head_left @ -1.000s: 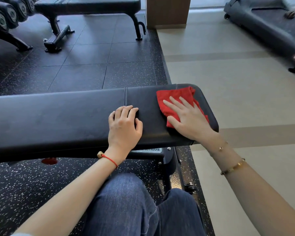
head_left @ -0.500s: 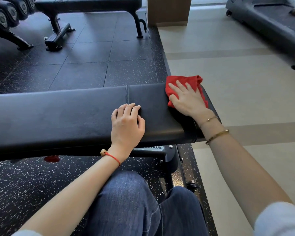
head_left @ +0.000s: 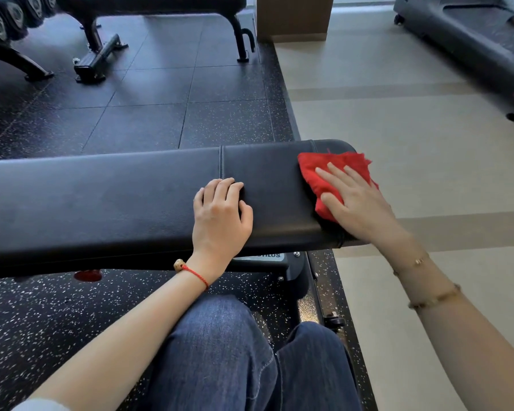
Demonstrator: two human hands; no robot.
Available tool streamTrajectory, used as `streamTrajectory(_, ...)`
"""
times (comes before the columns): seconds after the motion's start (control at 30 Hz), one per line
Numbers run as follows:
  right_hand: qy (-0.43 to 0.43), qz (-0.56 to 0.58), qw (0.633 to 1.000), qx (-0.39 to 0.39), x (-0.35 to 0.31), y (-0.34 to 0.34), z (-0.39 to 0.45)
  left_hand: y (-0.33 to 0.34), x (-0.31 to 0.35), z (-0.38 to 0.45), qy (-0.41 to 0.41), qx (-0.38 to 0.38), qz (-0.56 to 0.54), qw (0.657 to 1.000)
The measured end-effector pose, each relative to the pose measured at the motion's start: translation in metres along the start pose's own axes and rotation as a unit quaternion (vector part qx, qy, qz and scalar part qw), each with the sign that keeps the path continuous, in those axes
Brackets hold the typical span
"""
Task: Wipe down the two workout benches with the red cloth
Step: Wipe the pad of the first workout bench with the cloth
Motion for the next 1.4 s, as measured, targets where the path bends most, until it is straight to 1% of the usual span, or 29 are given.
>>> streamTrajectory(0.1, 0.037, -0.005, 0.999, -0.008, -0.004, 0.001, 0.045, 0.0, 0.001, -0.001, 0.002, -0.002, 0.005, 1.0)
streamTrajectory(0.17, 0.036, -0.021, 0.999, -0.015, -0.024, 0.001, 0.068, 0.0, 0.002, 0.0, 0.004, 0.003, 0.005, 1.0)
streamTrajectory(0.27, -0.014, -0.038, 0.999, -0.016, -0.075, -0.001, 0.076, -0.002, 0.002, 0.0, 0.002, 0.009, 0.001, 1.0)
streamTrajectory(0.33, -0.063, -0.033, 0.997, -0.007, -0.107, 0.0, 0.062, -0.002, 0.002, 0.001, -0.002, 0.01, -0.004, 1.0)
streamTrajectory(0.4, -0.101, -0.022, 0.995, 0.013, -0.124, -0.001, 0.037, -0.004, 0.0, 0.0, -0.005, 0.014, -0.016, 1.0)
streamTrajectory(0.5, -0.111, -0.008, 0.993, 0.031, -0.109, -0.003, 0.005, -0.008, -0.004, -0.002, -0.011, 0.027, -0.038, 0.999)
streamTrajectory(0.63, -0.07, 0.004, 0.997, 0.024, -0.059, -0.002, -0.005, -0.019, -0.011, -0.006, -0.017, 0.047, -0.052, 0.997)
streamTrajectory(0.77, 0.008, 0.005, 1.0, 0.007, -0.016, 0.0, 0.033, -0.035, -0.033, -0.01, -0.024, 0.062, -0.027, 0.997)
streamTrajectory(0.83, 0.04, -0.005, 0.999, -0.002, -0.016, 0.0, 0.059, -0.044, -0.046, -0.012, -0.031, 0.073, -0.009, 0.997)
streamTrajectory(0.87, 0.043, -0.013, 0.999, -0.008, -0.023, 0.0, 0.069, -0.048, -0.051, -0.013, -0.034, 0.079, -0.003, 0.996)
streamTrajectory(0.93, 0.023, -0.028, 0.999, -0.012, -0.049, -0.001, 0.079, -0.053, -0.06, -0.013, -0.04, 0.09, 0.0, 0.995)
streamTrajectory(1.0, -0.017, -0.027, 0.999, -0.01, -0.08, -0.001, 0.07, -0.053, -0.064, -0.013, -0.042, 0.096, -0.003, 0.995)
streamTrajectory(1.13, -0.12, -0.017, 0.992, 0.02, -0.122, -0.002, 0.007, -0.052, -0.065, -0.016, -0.041, 0.107, -0.01, 0.993)
streamTrajectory(1.2, -0.141, -0.004, 0.99, 0.027, -0.114, -0.003, -0.022, -0.052, -0.065, -0.017, -0.041, 0.107, -0.012, 0.993)
streamTrajectory(1.27, -0.12, 0.001, 0.992, 0.028, -0.086, -0.004, -0.031, -0.051, -0.065, -0.017, -0.041, 0.105, -0.012, 0.994)
streamTrajectory(1.4, -0.02, 0.013, 1.0, 0.01, -0.024, -0.001, 0.002, -0.05, -0.06, -0.017, -0.04, 0.1, 0.007, 0.994)
Point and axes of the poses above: each hand's wrist, its own z-axis towards the middle knuckle, its own y-axis out of the palm, x = y × z, the point moved 8 cm from there along z, towards the middle knuckle, and after that the axes turned 15 degrees about -z, right-handed, at the moved point
